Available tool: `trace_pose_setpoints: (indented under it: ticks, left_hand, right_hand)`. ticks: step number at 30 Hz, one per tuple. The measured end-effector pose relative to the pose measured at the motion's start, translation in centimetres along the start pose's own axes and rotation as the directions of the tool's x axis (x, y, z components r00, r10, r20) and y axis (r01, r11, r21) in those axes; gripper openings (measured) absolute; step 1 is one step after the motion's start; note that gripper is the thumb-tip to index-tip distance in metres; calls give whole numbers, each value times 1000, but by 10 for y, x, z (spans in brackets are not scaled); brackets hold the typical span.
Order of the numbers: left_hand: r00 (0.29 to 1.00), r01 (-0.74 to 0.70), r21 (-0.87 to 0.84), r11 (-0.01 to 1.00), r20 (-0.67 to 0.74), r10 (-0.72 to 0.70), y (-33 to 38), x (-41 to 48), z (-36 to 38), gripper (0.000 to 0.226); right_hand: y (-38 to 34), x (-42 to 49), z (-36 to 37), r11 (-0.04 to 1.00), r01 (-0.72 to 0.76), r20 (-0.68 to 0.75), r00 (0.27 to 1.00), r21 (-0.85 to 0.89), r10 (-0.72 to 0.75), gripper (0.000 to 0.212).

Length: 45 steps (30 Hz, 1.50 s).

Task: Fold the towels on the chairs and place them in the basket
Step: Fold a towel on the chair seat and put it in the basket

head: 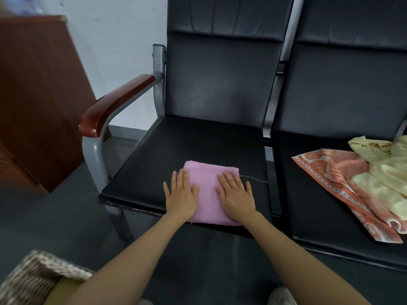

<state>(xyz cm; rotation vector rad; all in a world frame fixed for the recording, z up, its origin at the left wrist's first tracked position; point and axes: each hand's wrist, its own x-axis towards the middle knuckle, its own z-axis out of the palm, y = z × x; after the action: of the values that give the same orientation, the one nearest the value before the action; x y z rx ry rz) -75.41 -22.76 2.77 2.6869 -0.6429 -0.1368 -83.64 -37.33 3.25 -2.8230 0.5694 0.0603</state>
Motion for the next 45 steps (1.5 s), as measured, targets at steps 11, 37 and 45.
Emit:
trace_pose_setpoints:
  ticks: [11,37,45]
  left_hand:
    - [996,69,60,996,-53,-66,14,-1,-17,45]
    - [962,-130,-790,599,46,269,23,6,-60,39]
    - [964,-204,-618,759,7,265,24,4,-55,53]
  right_hand:
    - [12,-14,-14,921,-389,-212,902,-16,377,79]
    - [52,-19,-90,580,73,-105,994,811,22,22]
    - [59,-34,-97,579,49,-17,998,814,-61,28]
